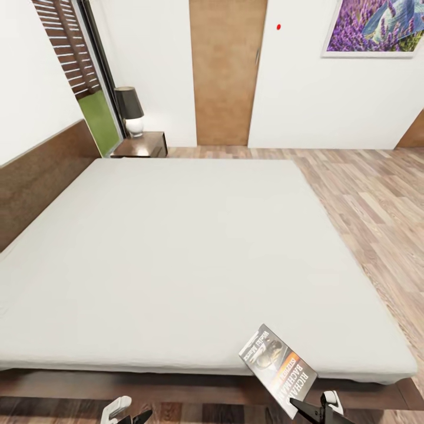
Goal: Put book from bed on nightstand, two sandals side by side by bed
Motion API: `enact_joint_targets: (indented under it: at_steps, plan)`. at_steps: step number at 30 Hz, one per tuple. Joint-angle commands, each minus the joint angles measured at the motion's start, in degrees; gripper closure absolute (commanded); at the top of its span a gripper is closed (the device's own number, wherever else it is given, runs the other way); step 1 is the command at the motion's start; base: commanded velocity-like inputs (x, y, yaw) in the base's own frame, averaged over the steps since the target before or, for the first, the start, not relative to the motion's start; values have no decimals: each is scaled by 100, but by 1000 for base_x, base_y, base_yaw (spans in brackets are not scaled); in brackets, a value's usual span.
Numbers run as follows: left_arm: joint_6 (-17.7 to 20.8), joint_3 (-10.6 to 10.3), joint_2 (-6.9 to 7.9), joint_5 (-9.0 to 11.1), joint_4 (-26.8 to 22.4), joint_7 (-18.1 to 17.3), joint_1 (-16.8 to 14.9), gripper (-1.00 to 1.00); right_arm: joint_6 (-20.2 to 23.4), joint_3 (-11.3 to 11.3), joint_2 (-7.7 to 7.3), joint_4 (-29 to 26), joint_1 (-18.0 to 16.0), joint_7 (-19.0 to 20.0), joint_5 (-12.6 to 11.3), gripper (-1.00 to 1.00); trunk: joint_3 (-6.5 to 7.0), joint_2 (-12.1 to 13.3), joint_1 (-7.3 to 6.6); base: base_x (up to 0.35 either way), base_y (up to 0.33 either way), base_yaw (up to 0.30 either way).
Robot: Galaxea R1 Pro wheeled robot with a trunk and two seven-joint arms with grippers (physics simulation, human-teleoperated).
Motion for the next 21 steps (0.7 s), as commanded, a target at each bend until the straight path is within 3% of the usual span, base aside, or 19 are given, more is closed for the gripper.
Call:
enact_joint_targets:
  at_steps: [1,21]
  plan:
    - [59,18,-1,45,0,-22,-2,-100,60,-45,-1,14,-6,22,35,100,6,-2,0,0,0,0]
    - [46,18,-1,53,9,3,-2,-100,60,-45,-1,13,-6,22,35,100,191,-2,0,0,0,0]
